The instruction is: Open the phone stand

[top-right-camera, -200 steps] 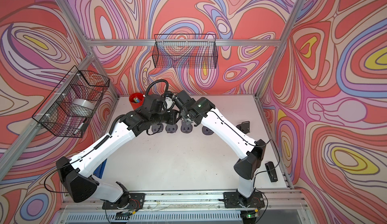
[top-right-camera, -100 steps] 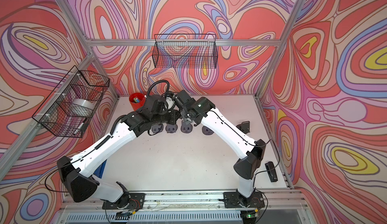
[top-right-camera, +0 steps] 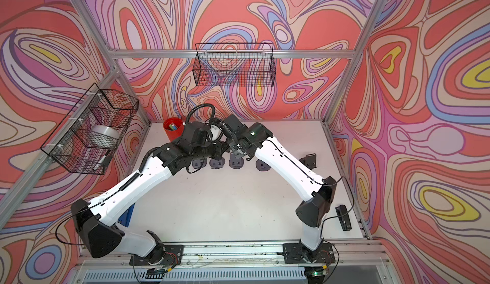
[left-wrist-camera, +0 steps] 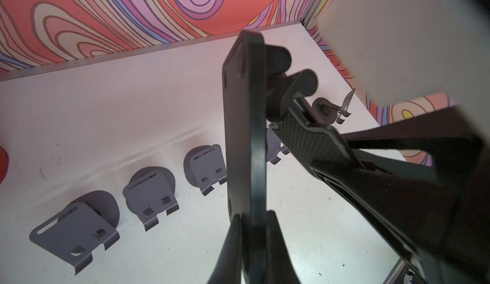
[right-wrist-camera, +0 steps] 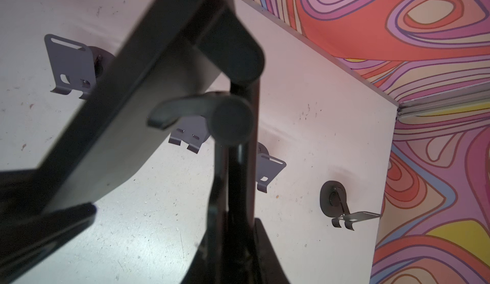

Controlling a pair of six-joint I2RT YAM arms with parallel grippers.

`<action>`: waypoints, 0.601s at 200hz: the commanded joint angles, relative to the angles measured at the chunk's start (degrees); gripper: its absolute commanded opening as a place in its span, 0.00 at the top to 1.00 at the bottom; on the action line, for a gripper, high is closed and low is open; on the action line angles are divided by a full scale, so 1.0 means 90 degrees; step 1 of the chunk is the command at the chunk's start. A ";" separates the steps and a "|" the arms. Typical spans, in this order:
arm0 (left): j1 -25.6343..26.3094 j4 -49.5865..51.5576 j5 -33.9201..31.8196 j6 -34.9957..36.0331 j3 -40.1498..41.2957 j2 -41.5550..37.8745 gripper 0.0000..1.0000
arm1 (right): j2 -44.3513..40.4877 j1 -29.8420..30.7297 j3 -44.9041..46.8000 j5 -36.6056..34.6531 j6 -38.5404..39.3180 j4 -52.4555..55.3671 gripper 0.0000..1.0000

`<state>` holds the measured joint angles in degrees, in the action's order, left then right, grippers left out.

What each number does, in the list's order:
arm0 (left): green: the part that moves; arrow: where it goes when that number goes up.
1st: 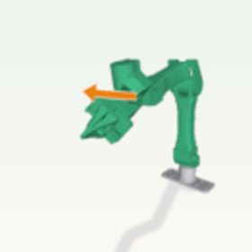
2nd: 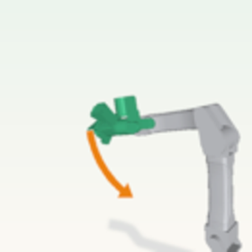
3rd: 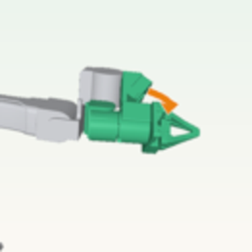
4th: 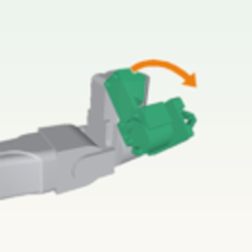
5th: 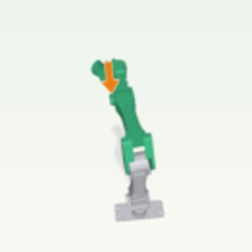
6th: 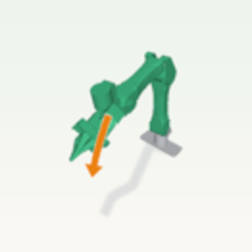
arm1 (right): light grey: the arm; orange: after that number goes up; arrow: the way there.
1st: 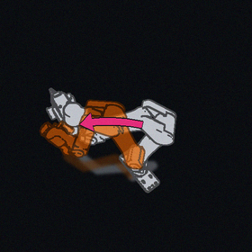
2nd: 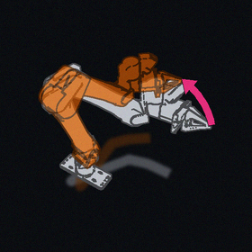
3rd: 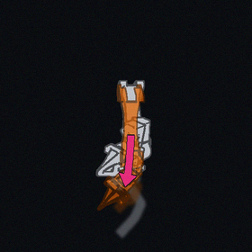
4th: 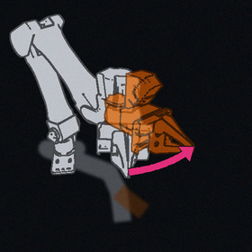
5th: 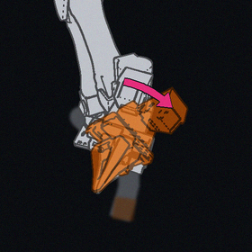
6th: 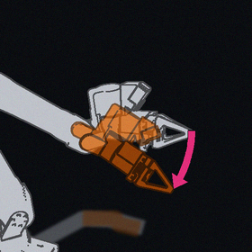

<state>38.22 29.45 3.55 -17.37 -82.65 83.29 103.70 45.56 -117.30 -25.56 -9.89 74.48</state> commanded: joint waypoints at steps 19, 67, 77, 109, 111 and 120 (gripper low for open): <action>-0.0266 0.0449 -0.0345 0.0525 0.0223 -0.0194 1.00 | -0.0486 0.0069 -0.0151 0.0485 0.0297 0.0220 1.00; -0.0379 0.0498 -0.0195 0.0735 0.0326 -0.0279 1.00 | -0.0516 0.0072 -0.0304 0.1011 0.0615 0.0342 1.00; -0.0389 0.0499 -0.0129 0.0774 0.0353 -0.0280 1.00 | -0.0521 0.0066 -0.0340 0.1144 0.0711 0.0365 1.00; -0.0401 0.0443 0.0041 0.0844 0.0380 -0.0223 1.00 | -0.0458 0.0073 -0.0574 0.1427 0.0926 0.0537 1.00; -0.0407 0.0445 0.0054 0.0852 0.0371 -0.0216 1.00 | -0.0451 0.0072 -0.0584 0.1444 0.0943 0.0541 1.00; -0.0403 0.0455 0.0088 0.0872 0.0347 -0.0184 1.00 | -0.0439 0.0072 -0.0618 0.1483 0.0993 0.0561 1.00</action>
<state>36.38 31.55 5.78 -11.62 -80.71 80.40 103.33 45.12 -119.04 -19.64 -4.91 78.04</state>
